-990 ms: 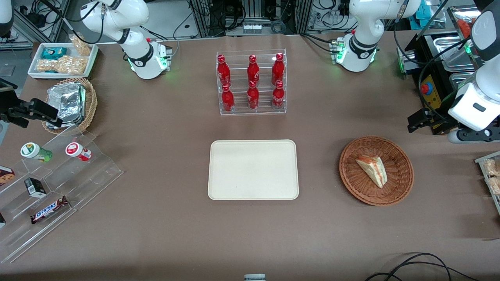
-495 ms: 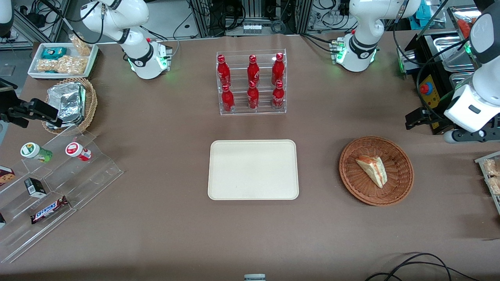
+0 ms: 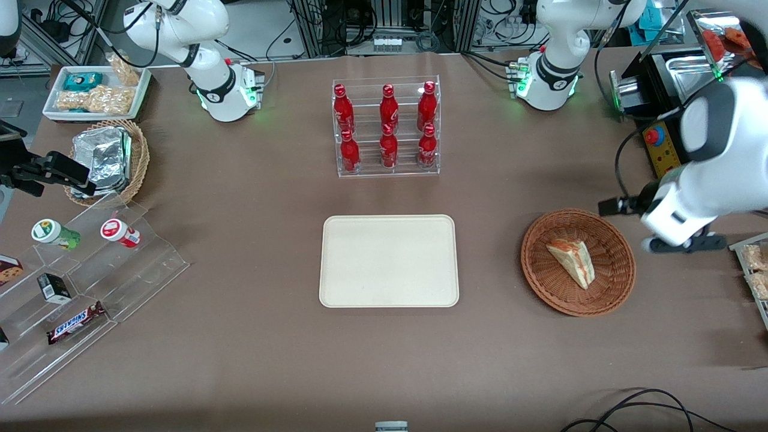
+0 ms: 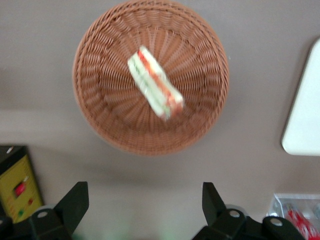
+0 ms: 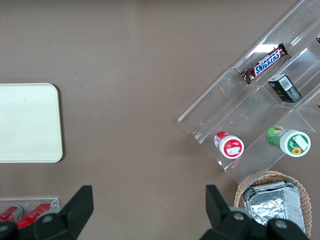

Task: Place sandwich from basket to tray
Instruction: 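Lower the open left gripper onto the wrapped sandwich in the basket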

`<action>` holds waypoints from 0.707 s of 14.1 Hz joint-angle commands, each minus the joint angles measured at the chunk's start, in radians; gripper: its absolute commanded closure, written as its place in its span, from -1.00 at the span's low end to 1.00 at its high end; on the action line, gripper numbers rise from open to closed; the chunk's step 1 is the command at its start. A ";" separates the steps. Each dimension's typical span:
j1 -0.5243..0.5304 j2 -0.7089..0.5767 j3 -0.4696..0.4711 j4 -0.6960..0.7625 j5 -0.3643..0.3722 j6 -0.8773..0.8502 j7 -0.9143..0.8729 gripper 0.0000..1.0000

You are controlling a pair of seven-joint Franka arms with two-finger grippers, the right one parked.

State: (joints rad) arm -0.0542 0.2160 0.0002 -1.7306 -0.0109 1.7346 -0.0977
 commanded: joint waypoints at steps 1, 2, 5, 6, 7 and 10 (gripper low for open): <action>-0.006 0.006 0.009 -0.159 -0.004 0.225 -0.039 -1.00; -0.006 0.008 0.009 -0.208 -0.004 0.308 -0.083 -1.00; -0.012 0.051 0.009 -0.251 -0.004 0.436 -0.367 -1.00; -0.013 0.077 0.007 -0.242 -0.004 0.439 -0.527 -1.00; -0.013 0.104 0.007 -0.236 -0.004 0.460 -0.642 -1.00; -0.015 0.166 0.006 -0.242 -0.004 0.525 -0.796 -1.00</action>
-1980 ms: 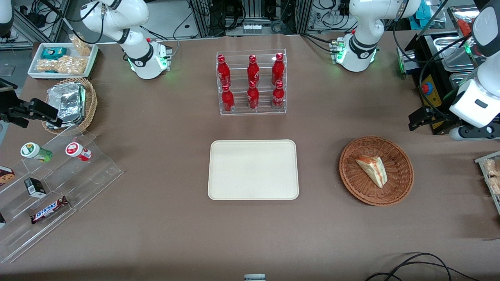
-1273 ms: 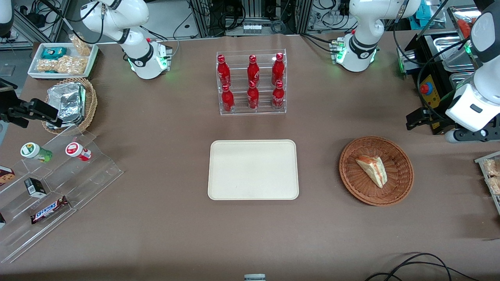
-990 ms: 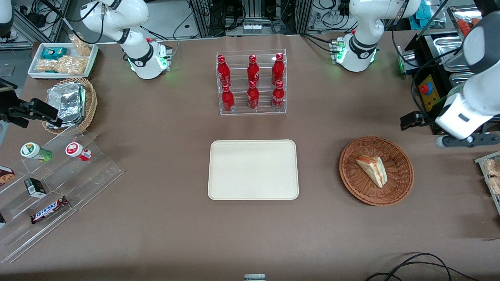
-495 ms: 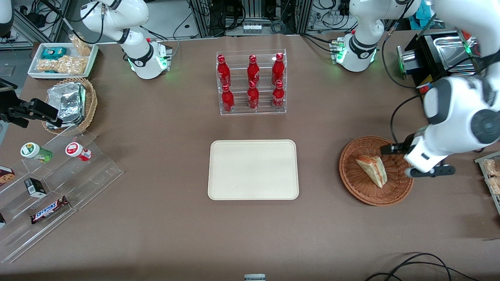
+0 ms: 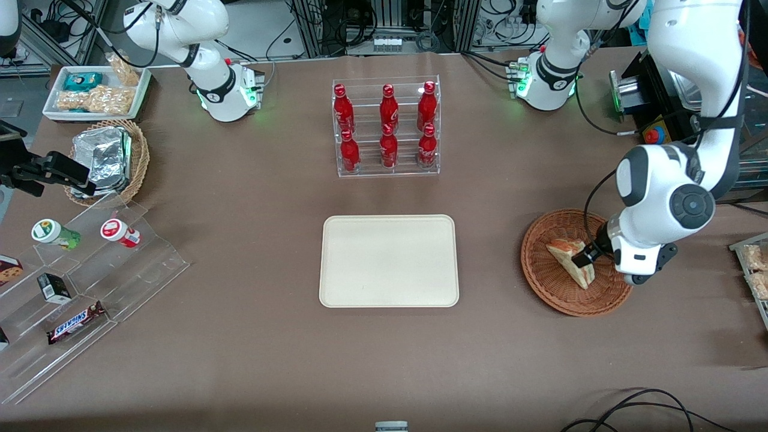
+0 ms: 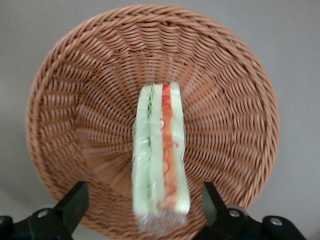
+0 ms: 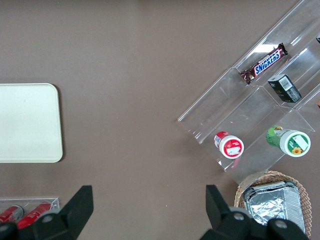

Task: Place sandwich from basket to tray
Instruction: 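Lower the open left gripper onto the wrapped sandwich in the basket, then close the left gripper on the sandwich, then lift the sandwich and carry it over the cream tray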

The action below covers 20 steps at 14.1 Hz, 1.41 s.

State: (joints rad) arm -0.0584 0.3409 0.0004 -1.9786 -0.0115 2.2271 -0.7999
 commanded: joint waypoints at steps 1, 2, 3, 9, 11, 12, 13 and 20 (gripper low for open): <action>-0.011 0.047 0.006 0.007 -0.007 0.032 -0.114 -1.00; -0.011 0.053 0.004 0.007 -0.008 0.032 -0.143 -0.75; -0.012 0.055 0.003 0.007 -0.007 0.028 -0.169 -0.17; -0.035 0.030 0.000 0.073 -0.007 -0.123 -0.173 0.92; -0.046 0.035 0.000 0.183 -0.007 -0.286 -0.167 0.93; -0.063 0.035 0.000 0.226 -0.008 -0.349 -0.165 0.93; -0.081 0.036 0.000 0.259 -0.016 -0.380 -0.167 0.92; -0.259 0.199 -0.097 0.455 -0.015 -0.362 0.053 0.98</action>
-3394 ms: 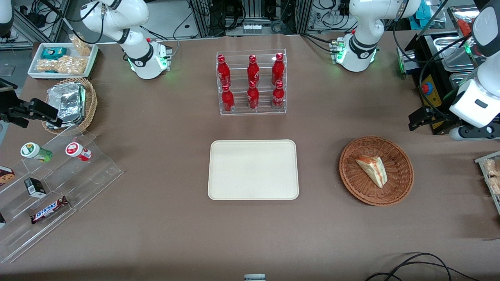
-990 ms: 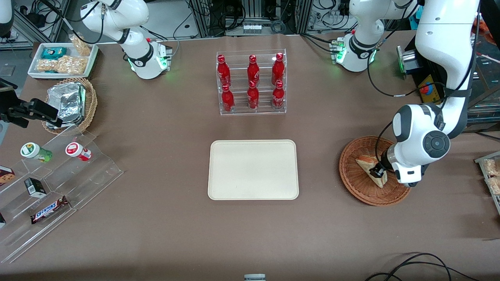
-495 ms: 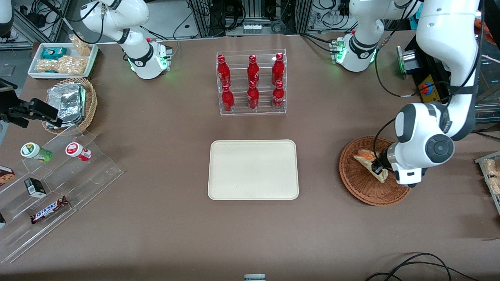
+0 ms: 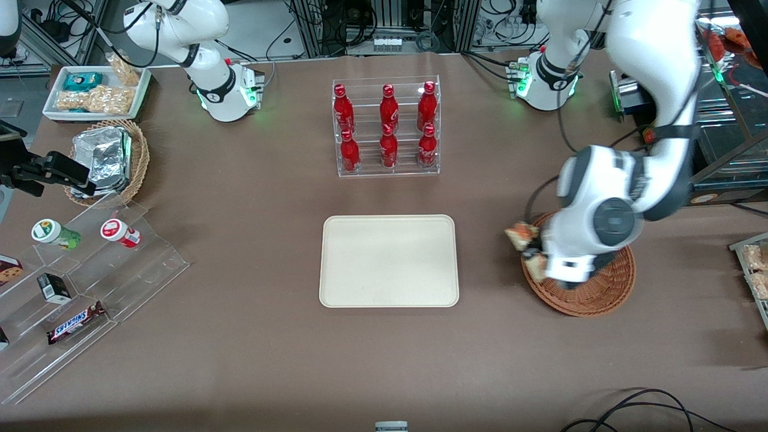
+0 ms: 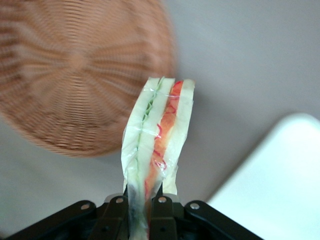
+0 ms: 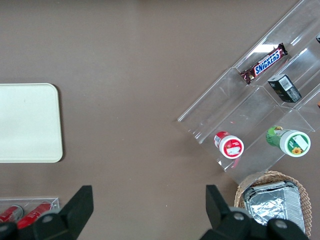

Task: Place sandwich from basket to tray
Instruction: 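Lift the sandwich and carry it over the cream tray, then lower the sandwich onto the tray and open the left gripper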

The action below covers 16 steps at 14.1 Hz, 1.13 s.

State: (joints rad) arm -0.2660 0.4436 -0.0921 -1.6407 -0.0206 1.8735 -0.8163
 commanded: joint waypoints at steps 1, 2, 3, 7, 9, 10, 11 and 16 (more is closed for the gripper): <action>-0.097 0.131 -0.005 0.164 0.001 0.005 0.080 0.94; -0.140 0.167 -0.005 0.204 0.020 0.018 0.097 0.94; -0.171 0.191 -0.005 0.228 0.030 0.036 0.089 0.94; -0.304 0.306 0.000 0.303 0.037 0.176 0.042 0.98; -0.332 0.322 -0.003 0.321 0.034 0.179 0.036 0.98; -0.349 0.331 -0.003 0.323 0.033 0.185 0.023 0.98; -0.360 0.343 -0.003 0.326 0.033 0.205 0.017 0.98; -0.378 0.388 -0.005 0.328 0.022 0.308 -0.040 0.93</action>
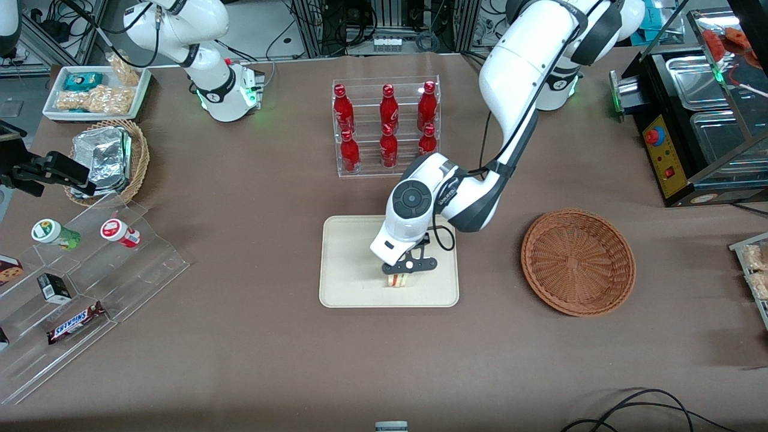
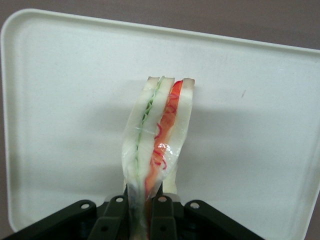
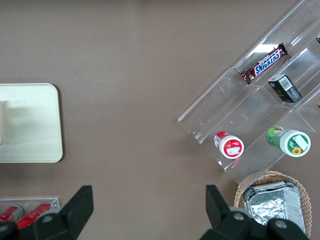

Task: Place sandwich from basket to tray
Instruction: 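Lower the sandwich onto the tray and open the left gripper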

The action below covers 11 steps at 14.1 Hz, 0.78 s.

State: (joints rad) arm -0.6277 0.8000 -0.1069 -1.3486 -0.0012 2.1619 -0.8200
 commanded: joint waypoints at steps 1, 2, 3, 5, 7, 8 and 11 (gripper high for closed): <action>-0.017 0.034 0.009 0.035 0.003 0.035 -0.056 0.93; -0.017 0.039 0.004 0.035 0.003 0.047 -0.066 0.93; -0.017 0.045 -0.005 0.037 0.003 0.055 -0.068 0.92; -0.017 0.045 -0.010 0.034 0.001 0.067 -0.073 0.15; -0.017 0.024 -0.010 0.028 0.004 0.059 -0.099 -1.00; -0.017 -0.016 -0.008 0.020 0.015 0.052 -0.099 -1.00; -0.004 -0.171 0.002 -0.015 0.021 -0.097 -0.093 -1.00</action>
State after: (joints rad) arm -0.6319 0.7588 -0.1218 -1.3216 -0.0003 2.1674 -0.8886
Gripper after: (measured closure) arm 0.335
